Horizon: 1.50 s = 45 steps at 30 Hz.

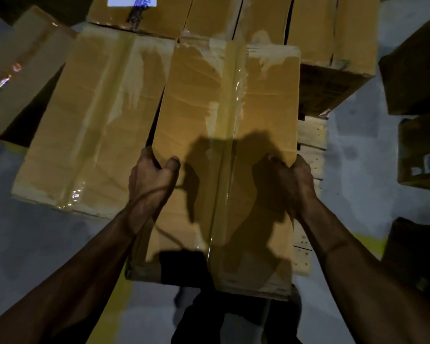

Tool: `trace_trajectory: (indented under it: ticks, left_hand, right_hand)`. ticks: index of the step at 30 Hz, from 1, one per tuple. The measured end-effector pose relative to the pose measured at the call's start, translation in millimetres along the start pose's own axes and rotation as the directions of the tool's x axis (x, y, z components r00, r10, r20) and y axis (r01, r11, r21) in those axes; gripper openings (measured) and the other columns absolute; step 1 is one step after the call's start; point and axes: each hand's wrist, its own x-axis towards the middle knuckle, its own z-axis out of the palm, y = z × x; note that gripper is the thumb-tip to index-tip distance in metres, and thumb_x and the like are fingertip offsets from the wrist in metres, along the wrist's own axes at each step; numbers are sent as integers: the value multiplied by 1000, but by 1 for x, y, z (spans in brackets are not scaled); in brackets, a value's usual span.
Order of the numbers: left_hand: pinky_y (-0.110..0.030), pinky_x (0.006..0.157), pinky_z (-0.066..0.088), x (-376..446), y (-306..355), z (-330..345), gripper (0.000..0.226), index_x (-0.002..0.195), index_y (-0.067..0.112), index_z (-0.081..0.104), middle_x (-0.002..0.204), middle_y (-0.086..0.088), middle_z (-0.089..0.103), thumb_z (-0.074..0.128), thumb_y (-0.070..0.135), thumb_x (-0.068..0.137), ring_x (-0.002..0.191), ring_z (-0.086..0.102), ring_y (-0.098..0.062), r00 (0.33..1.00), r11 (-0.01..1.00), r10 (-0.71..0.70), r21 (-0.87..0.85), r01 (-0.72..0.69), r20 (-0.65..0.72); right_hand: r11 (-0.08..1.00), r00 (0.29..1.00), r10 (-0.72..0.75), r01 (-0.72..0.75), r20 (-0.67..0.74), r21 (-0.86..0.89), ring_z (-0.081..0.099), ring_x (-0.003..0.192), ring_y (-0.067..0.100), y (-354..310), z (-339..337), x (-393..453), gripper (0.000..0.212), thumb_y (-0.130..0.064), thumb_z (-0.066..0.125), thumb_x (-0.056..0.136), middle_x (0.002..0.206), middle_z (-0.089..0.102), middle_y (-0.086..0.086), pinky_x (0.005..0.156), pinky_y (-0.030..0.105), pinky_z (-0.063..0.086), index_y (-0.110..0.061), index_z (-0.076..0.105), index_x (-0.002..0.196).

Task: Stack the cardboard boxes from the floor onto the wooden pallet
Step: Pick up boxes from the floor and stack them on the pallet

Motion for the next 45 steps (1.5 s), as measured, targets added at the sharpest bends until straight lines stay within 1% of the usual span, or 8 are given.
trace_trajectory:
  ticks: [7,10,14,22,25,31,40,45]
  left_hand:
    - [-34,64,47,35,-17,17,25,103,16,60,88,-4,64,60,35,86,81,61,-24,998,992,61,-111,-63,-16]
    - [-44,92,52,54,-21,19,56,129,13,57,126,-12,63,57,43,82,114,60,-31,997,993,75,-95,-76,-14]
    - [-48,119,33,74,-20,17,77,155,11,32,160,-7,37,58,38,89,147,33,-28,996,994,90,-62,-90,-7]
    - [-31,109,28,111,-37,24,64,148,7,42,161,-7,32,59,31,92,146,28,-25,984,982,180,62,-180,4]
    - [-48,124,14,121,-50,32,80,158,15,26,168,-4,18,57,41,90,154,10,-29,977,963,211,169,-211,18]
    - [-44,124,-4,129,-58,55,85,160,14,-9,169,-6,-13,39,52,101,155,-13,-27,972,788,223,574,-223,72]
    - [-44,124,-3,132,-59,44,84,159,15,-14,168,-6,-16,22,63,101,155,-14,-26,957,724,220,626,-291,190]
    - [-42,125,2,119,-76,26,83,161,20,-8,169,-3,-13,24,65,100,156,-10,-25,923,684,258,621,-384,286]
  right_hand:
    - [998,998,-56,57,-13,36,57,106,26,15,35,30,57,-51,62,94,128,61,5,90,39,48,-25,50,142]
    - [997,997,-69,70,-34,36,57,112,31,12,46,41,56,-50,62,94,130,60,7,87,36,45,-24,50,142]
    - [996,996,-80,82,-40,44,56,117,34,9,60,49,61,-54,62,93,132,60,8,92,40,47,-24,49,144]
    - [995,990,-65,74,-125,71,59,111,33,12,95,53,69,-63,53,79,123,64,8,95,47,51,-24,56,135]
    - [995,988,-68,77,-141,58,59,111,33,14,106,59,76,-67,48,75,124,64,8,95,48,51,-24,55,137]
    - [998,986,-60,62,-158,8,58,113,36,22,114,79,58,-55,59,94,125,63,13,92,45,51,-18,53,139]
    - [995,991,-31,18,-131,-99,57,118,40,18,112,79,64,-57,54,96,133,59,16,95,45,48,-19,42,147]
    - [977,995,-58,40,-81,-210,51,126,44,20,110,61,77,-55,51,98,145,49,18,97,51,46,-22,14,157]
